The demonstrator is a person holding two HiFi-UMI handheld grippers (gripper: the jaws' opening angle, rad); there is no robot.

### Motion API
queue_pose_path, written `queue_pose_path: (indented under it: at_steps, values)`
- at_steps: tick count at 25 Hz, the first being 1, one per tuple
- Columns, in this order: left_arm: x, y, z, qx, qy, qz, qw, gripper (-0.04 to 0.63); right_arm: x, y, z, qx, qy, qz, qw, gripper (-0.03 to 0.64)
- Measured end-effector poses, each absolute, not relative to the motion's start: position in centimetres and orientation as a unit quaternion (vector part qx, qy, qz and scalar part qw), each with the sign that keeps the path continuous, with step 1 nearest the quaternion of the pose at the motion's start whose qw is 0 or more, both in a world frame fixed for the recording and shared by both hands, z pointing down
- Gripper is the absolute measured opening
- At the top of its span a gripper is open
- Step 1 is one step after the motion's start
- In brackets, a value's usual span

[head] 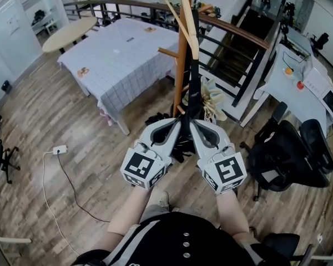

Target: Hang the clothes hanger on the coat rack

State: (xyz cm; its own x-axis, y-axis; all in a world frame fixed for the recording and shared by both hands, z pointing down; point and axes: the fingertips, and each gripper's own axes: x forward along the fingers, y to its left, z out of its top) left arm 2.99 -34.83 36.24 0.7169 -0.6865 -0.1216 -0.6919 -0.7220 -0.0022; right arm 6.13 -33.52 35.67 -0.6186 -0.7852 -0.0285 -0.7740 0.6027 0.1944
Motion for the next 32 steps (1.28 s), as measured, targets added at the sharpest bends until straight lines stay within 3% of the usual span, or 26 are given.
queue_pose_path:
  at_steps: [32]
  values:
    - [3.2,-35.8,37.1,-0.933,0.359,0.028,0.021,0.003,5.3,-35.2,36.8,0.427,-0.899,-0.08,0.051,-0.002]
